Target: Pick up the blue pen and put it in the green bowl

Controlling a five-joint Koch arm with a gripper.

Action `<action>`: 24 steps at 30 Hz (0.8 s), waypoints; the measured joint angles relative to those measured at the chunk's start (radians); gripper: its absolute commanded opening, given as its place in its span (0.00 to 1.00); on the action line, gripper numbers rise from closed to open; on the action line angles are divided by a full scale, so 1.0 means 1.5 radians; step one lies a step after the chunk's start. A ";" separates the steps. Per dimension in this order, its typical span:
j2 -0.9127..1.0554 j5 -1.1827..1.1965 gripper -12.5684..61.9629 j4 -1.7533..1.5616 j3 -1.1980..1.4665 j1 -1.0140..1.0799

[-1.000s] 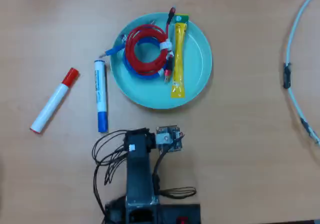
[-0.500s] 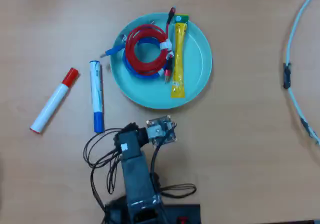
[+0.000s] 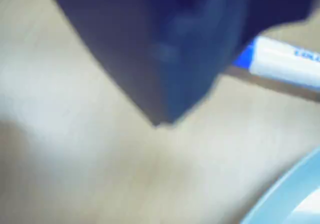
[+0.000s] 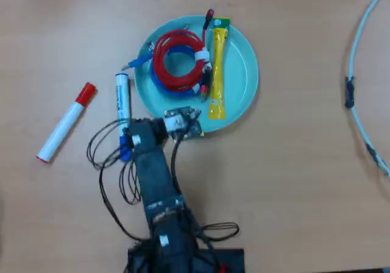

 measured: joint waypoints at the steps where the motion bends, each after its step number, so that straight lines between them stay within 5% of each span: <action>1: -0.007 -0.006 0.33 0.000 0.000 0.000; 6: -0.008 -0.044 0.48 0.001 -0.001 -0.016; 24: -0.121 -0.180 0.78 -0.011 -0.107 -0.118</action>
